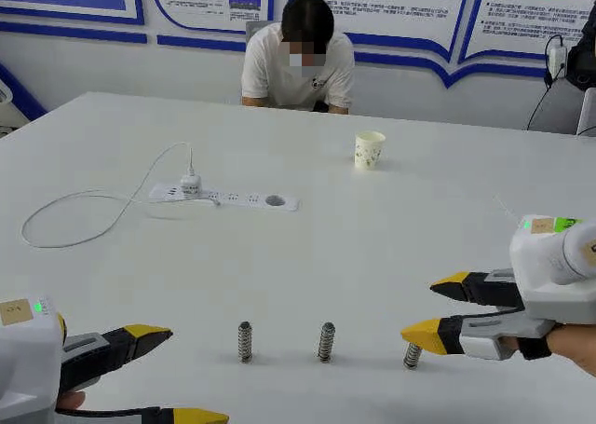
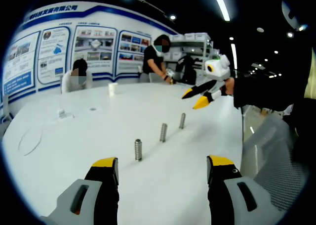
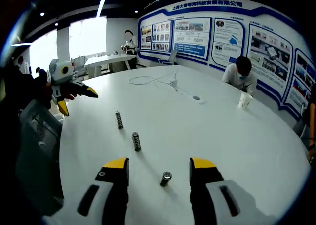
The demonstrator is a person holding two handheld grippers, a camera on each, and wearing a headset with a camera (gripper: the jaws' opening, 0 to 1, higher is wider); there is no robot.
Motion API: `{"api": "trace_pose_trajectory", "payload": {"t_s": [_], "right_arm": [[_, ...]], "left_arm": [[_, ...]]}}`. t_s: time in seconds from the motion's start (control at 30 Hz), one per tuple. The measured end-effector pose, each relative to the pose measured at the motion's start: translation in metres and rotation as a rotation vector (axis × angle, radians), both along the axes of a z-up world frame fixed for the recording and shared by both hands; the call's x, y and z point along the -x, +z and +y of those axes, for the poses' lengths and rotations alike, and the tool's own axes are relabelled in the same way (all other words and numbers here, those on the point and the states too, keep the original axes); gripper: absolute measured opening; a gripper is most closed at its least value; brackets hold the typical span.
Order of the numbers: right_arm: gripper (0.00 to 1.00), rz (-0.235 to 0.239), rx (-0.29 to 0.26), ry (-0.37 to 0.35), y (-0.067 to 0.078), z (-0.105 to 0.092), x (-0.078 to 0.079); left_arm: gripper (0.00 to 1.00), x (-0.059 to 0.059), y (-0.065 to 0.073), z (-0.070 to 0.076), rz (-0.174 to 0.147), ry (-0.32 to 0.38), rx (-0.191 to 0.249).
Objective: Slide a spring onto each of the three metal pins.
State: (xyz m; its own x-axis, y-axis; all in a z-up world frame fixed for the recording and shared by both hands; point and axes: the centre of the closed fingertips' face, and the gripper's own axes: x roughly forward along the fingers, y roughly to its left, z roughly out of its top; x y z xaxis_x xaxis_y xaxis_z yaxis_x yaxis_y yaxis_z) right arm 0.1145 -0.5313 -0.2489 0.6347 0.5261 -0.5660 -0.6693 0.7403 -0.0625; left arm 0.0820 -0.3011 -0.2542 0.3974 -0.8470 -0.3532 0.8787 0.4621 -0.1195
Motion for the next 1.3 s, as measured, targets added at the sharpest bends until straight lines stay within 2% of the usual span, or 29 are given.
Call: {"api": "trace_pose_trajectory", "payload": {"t_s": [0.53,1.3], "right_arm": [[0.55,-0.050,-0.064,-0.028,-0.006,-0.015,0.024],[0.61,-0.065,-0.097,-0.050,-0.019,-0.025,0.048]], "left_arm": [[0.75,0.001,-0.001,-0.001,0.000,-0.001,-0.003],[0.76,0.001,-0.006,-0.001,0.008,0.004,0.002]]}}
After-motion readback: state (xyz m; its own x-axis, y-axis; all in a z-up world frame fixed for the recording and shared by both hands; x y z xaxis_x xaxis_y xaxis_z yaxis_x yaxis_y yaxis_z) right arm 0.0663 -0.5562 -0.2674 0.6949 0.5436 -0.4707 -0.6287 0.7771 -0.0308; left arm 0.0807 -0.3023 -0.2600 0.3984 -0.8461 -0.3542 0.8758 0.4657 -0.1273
